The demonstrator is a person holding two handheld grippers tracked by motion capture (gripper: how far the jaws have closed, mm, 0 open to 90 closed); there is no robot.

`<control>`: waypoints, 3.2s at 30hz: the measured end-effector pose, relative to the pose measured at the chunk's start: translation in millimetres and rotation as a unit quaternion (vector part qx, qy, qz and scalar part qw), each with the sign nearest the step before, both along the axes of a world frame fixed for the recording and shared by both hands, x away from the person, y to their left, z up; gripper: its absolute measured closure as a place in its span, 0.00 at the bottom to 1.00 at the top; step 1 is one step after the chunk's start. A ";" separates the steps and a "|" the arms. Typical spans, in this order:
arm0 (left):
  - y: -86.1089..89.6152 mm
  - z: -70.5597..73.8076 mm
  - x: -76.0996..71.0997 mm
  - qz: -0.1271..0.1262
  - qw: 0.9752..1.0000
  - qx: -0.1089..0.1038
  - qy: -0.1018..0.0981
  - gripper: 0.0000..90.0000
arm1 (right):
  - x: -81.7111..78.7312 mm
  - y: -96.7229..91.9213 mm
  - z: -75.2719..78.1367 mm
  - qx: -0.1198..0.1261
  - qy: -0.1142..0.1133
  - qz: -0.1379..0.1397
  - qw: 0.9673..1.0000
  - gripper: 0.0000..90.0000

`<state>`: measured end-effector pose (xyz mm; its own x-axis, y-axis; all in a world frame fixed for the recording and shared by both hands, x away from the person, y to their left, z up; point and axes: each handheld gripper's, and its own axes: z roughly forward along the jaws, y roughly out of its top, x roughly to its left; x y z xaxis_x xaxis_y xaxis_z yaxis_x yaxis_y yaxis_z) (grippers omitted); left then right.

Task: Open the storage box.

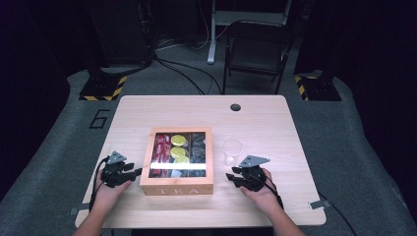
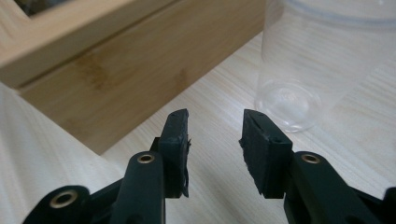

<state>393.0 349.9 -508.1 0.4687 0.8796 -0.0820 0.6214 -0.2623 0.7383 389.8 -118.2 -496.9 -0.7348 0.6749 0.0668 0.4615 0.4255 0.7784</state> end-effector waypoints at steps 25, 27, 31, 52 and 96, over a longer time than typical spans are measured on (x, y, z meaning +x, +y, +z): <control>1.2 11.7 -7.7 0.011 1.000 -0.011 -0.022 0.55 | -36.7 24.8 45.9 0.018 -0.020 0.061 0.998 0.98; 1.9 11.8 -7.5 0.013 1.000 -0.014 -0.021 0.54 | -38.9 25.7 43.7 0.027 -0.015 0.061 0.998 0.98; 2.5 12.4 -7.3 0.014 1.000 -0.017 -0.021 0.54 | -41.1 28.0 39.8 0.020 -0.005 0.073 0.997 0.99; 2.5 12.5 -7.2 0.010 1.000 -0.017 -0.020 0.54 | -44.4 38.9 27.8 0.002 0.021 0.101 0.995 0.99; -9.9 47.7 -67.8 -0.054 0.995 -0.038 -0.080 0.56 | -27.6 53.8 45.4 0.051 0.014 0.110 0.992 0.99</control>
<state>325.2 340.0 -460.4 0.5729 0.8172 -0.0627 0.4651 -0.2612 0.8458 362.2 -64.4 -451.6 -0.8609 0.4862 0.1496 0.3882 0.4380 0.8108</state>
